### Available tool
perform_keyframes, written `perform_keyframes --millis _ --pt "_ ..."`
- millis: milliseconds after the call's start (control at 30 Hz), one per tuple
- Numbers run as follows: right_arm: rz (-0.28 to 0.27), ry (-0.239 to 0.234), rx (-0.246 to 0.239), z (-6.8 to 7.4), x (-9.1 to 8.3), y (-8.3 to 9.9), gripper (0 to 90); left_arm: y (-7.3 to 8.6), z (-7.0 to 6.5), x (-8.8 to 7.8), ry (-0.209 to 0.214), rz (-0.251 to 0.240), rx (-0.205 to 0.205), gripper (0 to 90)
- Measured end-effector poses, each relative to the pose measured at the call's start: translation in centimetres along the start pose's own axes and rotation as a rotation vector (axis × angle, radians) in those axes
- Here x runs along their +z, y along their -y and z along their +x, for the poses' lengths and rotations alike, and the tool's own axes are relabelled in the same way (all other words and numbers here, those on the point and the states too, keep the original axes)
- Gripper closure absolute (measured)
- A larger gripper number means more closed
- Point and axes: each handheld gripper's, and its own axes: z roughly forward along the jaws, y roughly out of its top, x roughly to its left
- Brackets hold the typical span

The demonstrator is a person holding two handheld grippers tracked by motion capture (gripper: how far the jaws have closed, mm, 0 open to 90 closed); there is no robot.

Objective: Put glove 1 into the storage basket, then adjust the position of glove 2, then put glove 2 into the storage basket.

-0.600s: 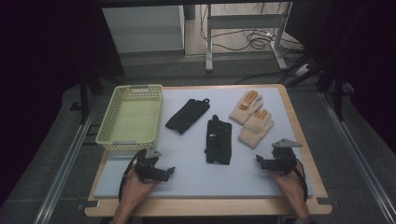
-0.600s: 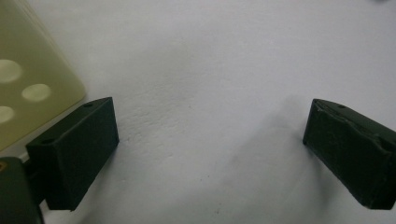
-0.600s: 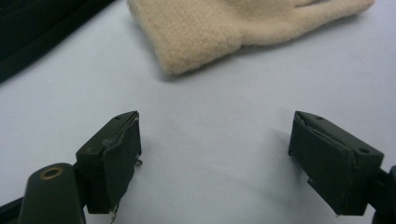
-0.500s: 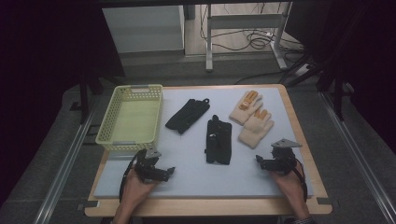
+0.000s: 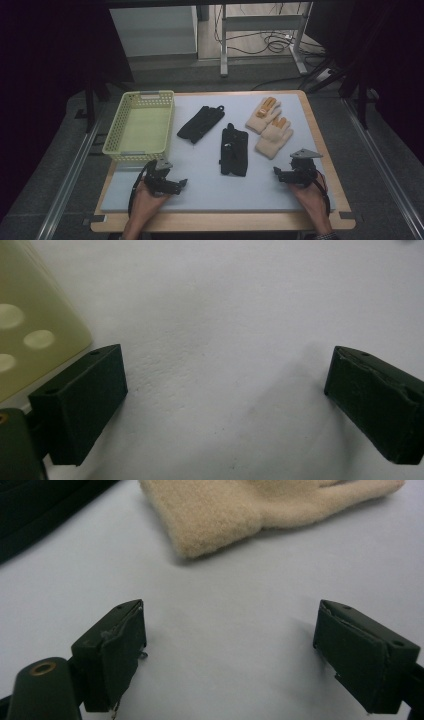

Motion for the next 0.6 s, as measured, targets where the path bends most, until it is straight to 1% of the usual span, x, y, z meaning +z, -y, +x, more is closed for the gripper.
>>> perform_keyframes --millis 200,400,467,600 --pt "-0.002 -0.003 -0.002 0.04 -0.03 -0.01 14.9 -0.01 0.0 0.0 0.001 0.0 0.0 3.6" --pt "-0.011 -0.012 -0.016 0.28 -0.25 -0.02 20.3 0.0 0.0 0.0 0.0 -0.001 -0.001 3.6" --pt "-0.015 -0.016 -0.024 0.39 -0.39 -0.13 21.4 0.0 0.0 0.0 0.0 -0.001 -0.001 3.6" --pt "-0.027 -0.036 -0.023 0.6 -0.76 -0.51 23.5 0.0 -0.01 0.0 0.0 -0.001 -0.001 3.7"
